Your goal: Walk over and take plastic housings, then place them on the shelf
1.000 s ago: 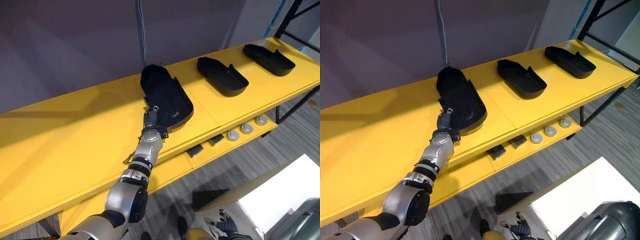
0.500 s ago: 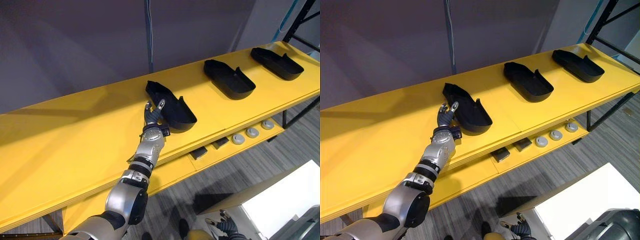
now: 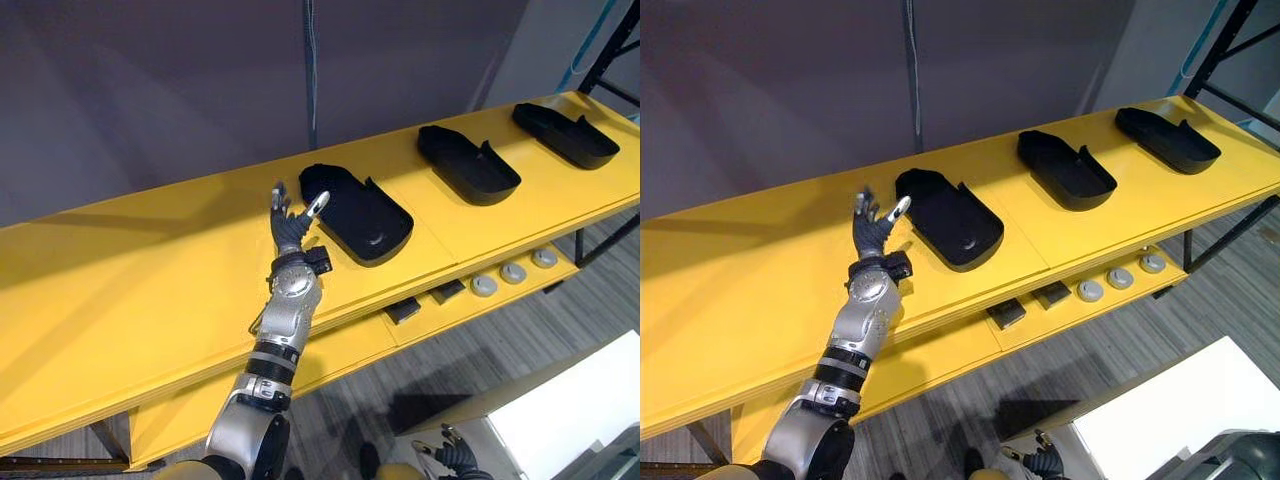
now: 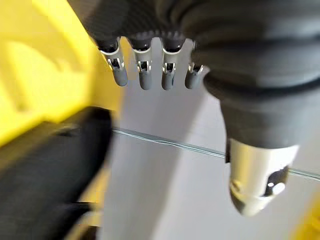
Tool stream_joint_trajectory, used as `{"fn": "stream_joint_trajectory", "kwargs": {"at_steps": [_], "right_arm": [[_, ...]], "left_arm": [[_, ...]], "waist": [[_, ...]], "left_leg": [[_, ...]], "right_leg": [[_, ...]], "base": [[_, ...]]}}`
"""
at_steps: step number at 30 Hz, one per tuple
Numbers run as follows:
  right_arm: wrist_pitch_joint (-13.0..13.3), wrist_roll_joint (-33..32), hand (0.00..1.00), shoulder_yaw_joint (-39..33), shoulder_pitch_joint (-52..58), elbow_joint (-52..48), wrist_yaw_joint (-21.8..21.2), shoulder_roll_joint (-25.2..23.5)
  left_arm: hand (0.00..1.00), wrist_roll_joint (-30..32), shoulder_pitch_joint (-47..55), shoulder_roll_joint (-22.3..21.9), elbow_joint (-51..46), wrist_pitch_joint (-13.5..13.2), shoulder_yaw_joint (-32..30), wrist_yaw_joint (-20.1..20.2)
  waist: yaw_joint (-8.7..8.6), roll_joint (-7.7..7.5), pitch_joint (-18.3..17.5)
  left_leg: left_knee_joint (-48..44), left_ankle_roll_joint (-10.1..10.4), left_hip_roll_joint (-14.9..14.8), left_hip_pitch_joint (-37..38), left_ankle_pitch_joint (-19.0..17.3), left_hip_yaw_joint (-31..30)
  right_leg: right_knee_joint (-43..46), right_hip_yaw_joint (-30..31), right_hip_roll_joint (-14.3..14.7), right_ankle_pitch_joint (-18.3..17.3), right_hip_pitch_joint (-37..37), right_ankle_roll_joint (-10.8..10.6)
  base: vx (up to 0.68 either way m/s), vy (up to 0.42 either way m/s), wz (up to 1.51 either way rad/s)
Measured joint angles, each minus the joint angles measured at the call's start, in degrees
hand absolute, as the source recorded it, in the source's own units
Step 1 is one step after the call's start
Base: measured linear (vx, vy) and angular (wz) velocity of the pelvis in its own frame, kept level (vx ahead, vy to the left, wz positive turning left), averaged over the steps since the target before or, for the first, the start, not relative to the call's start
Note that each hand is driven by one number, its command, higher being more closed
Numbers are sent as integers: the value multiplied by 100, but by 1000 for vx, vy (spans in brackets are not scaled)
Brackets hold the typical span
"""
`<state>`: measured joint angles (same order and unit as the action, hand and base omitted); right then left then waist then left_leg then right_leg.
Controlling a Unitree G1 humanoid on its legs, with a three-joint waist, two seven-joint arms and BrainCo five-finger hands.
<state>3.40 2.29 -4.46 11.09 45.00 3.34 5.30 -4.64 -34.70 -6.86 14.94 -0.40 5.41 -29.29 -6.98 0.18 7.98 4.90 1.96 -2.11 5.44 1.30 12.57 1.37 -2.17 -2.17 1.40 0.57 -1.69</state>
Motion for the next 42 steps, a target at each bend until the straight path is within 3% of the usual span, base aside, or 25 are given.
{"fn": "stream_joint_trajectory", "kwargs": {"at_steps": [5,6,9,14,18,30,42], "right_arm": [[2,-118,0,-1,37,122,-4,43],[2,-122,0,-2,72,131,-4,58],[2,-122,0,-4,81,258,-13,92],[3,-119,0,0,27,364,-47,128],[3,-96,0,13,-18,380,-119,148],[5,-71,0,16,-294,564,-119,162],[14,-75,0,43,-444,450,-117,158]], "left_arm": [[0,497,508,18,-463,-76,627,369],[100,618,592,55,-537,-90,877,511],[100,1067,742,215,-580,-173,1508,1034],[100,1286,1013,586,-461,-350,2105,1708],[100,1288,1026,756,-19,-358,2260,2094],[100,1737,387,820,1484,-321,2123,2082],[100,2051,-463,745,1926,-119,1383,1724]], "waist": [[86,23,-32],[122,34,-41],[140,59,-107],[74,81,-143],[-125,83,-142],[-345,73,84],[-459,64,401]], "left_leg": [[1,11,-2,63,-11,15],[2,12,-2,64,-14,16],[4,12,-7,70,-14,46],[5,19,-48,52,-19,178],[5,20,-82,-4,-19,195],[4,83,-106,-156,-63,404],[3,115,-148,-230,-84,576]], "right_leg": [[-1,11,2,-1,-55,0],[0,14,2,-1,-55,0],[-6,32,12,0,-56,0],[-230,165,83,149,-72,20],[-305,175,122,190,-40,48],[-461,340,168,291,131,57],[-444,480,217,308,270,65]], "base": [[-22,5,-1],[-36,7,-1],[-8,2,-2],[-21,-4,-16],[-13,-17,-3],[0,-3,-8],[-17,-12,-7]]}}
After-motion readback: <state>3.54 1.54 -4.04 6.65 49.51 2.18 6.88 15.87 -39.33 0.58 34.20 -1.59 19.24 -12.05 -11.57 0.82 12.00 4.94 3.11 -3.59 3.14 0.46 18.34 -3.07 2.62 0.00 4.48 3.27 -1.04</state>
